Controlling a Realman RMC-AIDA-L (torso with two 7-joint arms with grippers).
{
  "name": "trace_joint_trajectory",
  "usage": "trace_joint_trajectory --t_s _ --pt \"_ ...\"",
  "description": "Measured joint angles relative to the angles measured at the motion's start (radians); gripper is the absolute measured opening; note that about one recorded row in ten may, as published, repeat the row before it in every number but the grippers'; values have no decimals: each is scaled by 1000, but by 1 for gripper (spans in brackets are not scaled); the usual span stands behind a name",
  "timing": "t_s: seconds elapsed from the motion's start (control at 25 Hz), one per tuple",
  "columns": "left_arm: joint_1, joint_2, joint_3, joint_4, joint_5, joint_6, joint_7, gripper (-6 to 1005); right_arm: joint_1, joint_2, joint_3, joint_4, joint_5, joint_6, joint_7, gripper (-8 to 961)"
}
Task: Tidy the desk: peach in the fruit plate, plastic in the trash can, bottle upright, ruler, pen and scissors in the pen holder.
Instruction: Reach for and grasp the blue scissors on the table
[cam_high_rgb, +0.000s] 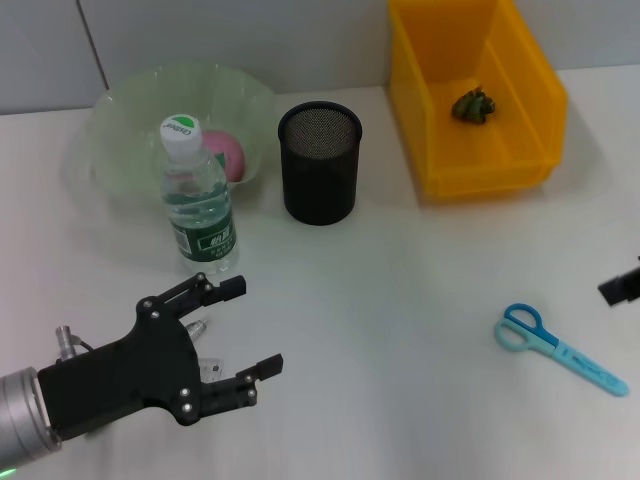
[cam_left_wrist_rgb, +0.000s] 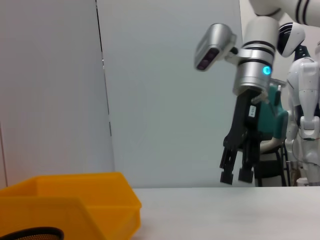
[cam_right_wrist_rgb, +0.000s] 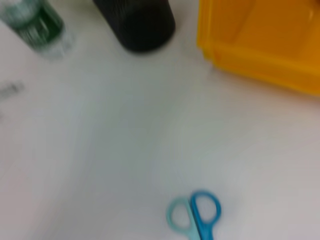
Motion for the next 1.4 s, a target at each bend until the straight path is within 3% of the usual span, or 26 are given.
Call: trace_joint_trajectory --t_s 0.08,0.12,0.24,0.32,0.76,1.4 --pt "0 0 0 0 0 0 0 843 31 18 -45 5 -67 3 5 753" --pt "-8 -1 0 -12 0 0 0 843 49 41 -77 7 -110 14 3 752" --pt "-9 -2 0 -13 1 -12 0 843 55 50 -94 8 -125 21 0 751" --pt "-9 -2 0 -13 1 -12 0 843 56 65 -169 19 -140 36 -1 750" --pt "-24 -3 -4 -43 1 -33 8 842 20 71 -350 114 -154 160 16 745" --pt "-29 -2 0 -52 1 -34 6 841 19 73 -418 203 -178 265 46 737"
